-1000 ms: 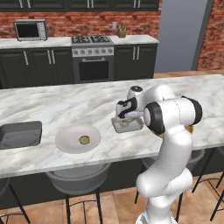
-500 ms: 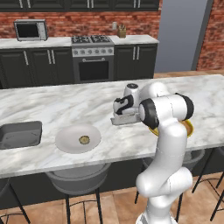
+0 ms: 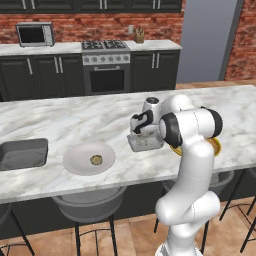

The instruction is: Place two dumplings into each of the tupperware containers and then place the containers in the fridge.

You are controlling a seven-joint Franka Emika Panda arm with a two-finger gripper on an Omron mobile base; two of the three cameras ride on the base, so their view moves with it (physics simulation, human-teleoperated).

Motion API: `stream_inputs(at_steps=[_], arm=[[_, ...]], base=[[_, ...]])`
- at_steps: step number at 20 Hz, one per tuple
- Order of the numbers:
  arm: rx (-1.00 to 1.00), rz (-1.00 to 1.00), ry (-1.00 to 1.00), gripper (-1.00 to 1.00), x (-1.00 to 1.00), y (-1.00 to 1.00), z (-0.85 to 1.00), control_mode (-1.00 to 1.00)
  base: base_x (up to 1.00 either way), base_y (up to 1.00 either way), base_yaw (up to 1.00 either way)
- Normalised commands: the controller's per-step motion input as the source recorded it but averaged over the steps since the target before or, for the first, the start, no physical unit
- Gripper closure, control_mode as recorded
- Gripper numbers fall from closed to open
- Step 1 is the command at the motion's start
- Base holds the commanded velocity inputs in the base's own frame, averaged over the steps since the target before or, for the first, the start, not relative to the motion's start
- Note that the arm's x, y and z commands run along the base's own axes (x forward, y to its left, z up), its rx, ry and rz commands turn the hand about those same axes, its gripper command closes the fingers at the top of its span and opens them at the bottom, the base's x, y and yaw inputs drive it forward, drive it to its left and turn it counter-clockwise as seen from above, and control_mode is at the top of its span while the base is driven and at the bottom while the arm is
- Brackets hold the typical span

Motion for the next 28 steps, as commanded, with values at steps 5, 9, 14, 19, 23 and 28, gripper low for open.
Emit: stream_inputs(at_steps=[5, 9, 14, 19, 23, 28], arm=[[0.00, 0.00, 0.00, 1.00, 0.00, -0.37, -0.12, -1.00], [0.00, -0.02, -0.08, 1.00, -0.12, -0.36, 0.03, -1.00], [0.00, -0.01, -0.01, 1.00, -0.26, -0.21, 0.00, -1.00], [0.00, -0.01, 0.06, 1.00, -0.27, -0.16, 0.10, -1.00], [0.00, 0.00, 0.05, -1.00, 0.00, 0.00, 0.00, -1.00], [0.00, 0.00, 0.02, -1.00, -0.06, 0.00, 0.22, -1.00]], base=[[0.00, 0.00, 0.00], [0.00, 0.00, 0.00], [0.00, 0.00, 0.00], [0.00, 0.00, 0.00], [0.00, 0.00, 0.00], [0.00, 0.00, 0.00]])
